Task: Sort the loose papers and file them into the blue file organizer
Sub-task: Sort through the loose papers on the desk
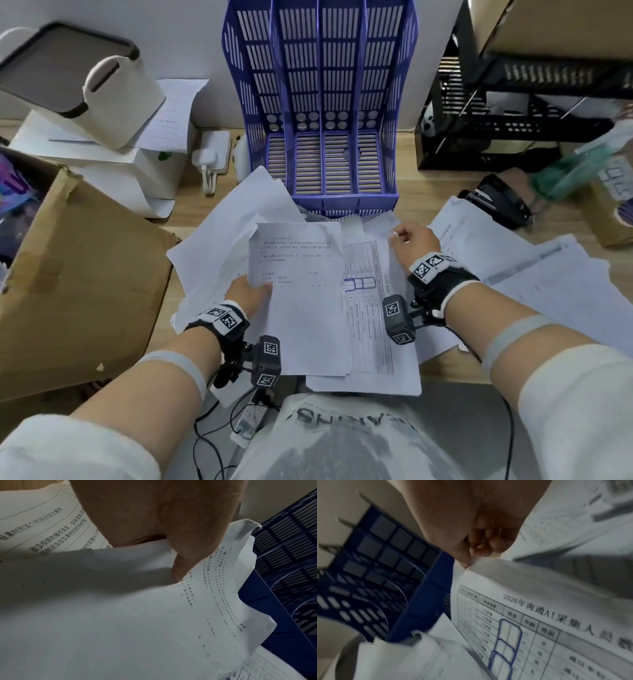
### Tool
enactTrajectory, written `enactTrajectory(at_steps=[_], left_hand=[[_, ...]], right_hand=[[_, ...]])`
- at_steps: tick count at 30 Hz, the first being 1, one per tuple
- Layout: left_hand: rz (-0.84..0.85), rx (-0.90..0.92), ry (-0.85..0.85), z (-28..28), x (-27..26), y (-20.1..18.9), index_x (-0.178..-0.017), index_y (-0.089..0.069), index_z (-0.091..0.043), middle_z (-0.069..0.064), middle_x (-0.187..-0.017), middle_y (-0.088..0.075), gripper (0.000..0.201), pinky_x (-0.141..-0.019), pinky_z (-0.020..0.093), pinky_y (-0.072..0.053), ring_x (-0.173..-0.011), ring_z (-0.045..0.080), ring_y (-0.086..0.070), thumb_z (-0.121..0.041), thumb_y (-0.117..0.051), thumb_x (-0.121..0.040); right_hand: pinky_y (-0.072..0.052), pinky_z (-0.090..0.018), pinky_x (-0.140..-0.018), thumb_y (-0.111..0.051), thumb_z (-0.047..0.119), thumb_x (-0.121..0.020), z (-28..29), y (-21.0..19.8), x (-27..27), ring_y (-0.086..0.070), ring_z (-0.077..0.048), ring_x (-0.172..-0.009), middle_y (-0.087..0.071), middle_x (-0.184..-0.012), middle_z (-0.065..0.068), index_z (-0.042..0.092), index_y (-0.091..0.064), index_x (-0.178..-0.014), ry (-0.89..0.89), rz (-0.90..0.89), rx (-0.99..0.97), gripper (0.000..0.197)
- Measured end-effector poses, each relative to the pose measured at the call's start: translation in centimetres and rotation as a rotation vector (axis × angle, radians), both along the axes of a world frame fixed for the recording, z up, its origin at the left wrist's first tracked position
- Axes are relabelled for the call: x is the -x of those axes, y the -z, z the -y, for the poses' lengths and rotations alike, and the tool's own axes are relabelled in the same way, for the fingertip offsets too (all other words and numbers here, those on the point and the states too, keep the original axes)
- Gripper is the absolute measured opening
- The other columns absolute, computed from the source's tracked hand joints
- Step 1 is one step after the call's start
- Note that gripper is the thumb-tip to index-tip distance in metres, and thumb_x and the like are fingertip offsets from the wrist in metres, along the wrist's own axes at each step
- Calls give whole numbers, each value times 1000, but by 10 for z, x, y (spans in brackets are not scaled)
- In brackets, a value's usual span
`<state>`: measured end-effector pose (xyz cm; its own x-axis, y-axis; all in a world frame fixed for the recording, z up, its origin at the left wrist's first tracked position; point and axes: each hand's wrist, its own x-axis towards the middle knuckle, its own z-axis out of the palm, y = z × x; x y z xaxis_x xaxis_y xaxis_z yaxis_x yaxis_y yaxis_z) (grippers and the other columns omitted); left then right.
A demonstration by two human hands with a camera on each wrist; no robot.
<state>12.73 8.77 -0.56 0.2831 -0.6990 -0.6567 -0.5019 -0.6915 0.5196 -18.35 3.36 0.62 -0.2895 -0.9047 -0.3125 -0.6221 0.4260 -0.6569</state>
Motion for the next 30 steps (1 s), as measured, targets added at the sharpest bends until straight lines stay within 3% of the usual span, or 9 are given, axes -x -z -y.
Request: enactTrajectory(at_steps=[7,10,13,17,20,22,24,27,30], left_hand=[[3,4,11,2,9,3,-124,-61,-6,10,-100,-61,36,-75,32,-43,-88,28,-56,-25,-57,-94],[3,32,-25,-2,3,5,-125,-60,-3,13,-101,-62,39,-75,32,-43,-87,28,-55,-28,-57,-95],[-25,88,-117,-6,-8,4,-125,-59,-4,10,-99,-59,37,-76,32,-43,-88,28,-55,-26,-56,-95],[19,139,-248,-10,-32,5,-121,-60,-3,13,-103,-62,34,-80,36,-47,-91,32,-59,-20,-54,-93],[74,157,-332,-13,-50,10,-121,-60,-1,19,-124,-58,44,-94,43,-51,-102,38,-62,-25,-56,-85],[108,151,-342,-15,-59,16,-122,-58,1,20,-132,-52,48,-101,48,-48,-107,39,-60,-28,-58,-84],[123,148,-336,-16,-63,19,-125,-56,2,18,-136,-50,48,-104,48,-46,-111,39,-59,-27,-60,-87],[129,164,-287,-16,-63,21,-123,-58,3,20,-135,-51,43,-103,47,-46,-113,38,-58,-24,-59,-89],[167,190,-249,-14,-59,20,-113,-61,7,24,-129,-56,34,-100,44,-47,-111,39,-59,-18,-57,-91]], right_hand=[[-34,-27,-59,-62,16,-82,-16,-2,8,-53,-24,-72,-60,-77,-14,-1,-63,-85,-134,-65,-161,18],[-46,-33,-72,-63,24,-83,-31,11,2,-62,-33,-92,-65,-104,-20,-2,-58,-107,-123,-44,-287,36],[-44,-31,-78,-66,26,-83,-40,17,-3,-57,-28,-99,-58,-116,-13,4,-49,-125,-81,4,-345,50],[-39,-27,-75,-67,25,-86,-43,16,-10,-53,-22,-93,-60,-108,-8,5,-57,-110,-67,86,-373,32],[-40,-26,-79,-70,33,-83,-43,25,-14,-58,-24,-103,-63,-114,-5,10,-65,-113,-75,129,-434,38],[-40,-26,-66,-71,36,-81,-47,29,-18,-58,-19,-83,-61,-90,-1,16,-64,-89,-37,150,-434,23],[-32,-24,-51,-70,30,-84,-52,28,-21,-48,-16,-64,-49,-66,2,17,-54,-69,-13,148,-381,25],[-32,-24,-49,-70,23,-83,-56,21,-22,-49,-19,-67,-54,-67,-4,5,-68,-76,37,124,-263,19],[-28,-24,-48,-70,22,-79,-55,16,-13,-44,-19,-62,-51,-64,-6,3,-66,-70,120,79,-165,22]])
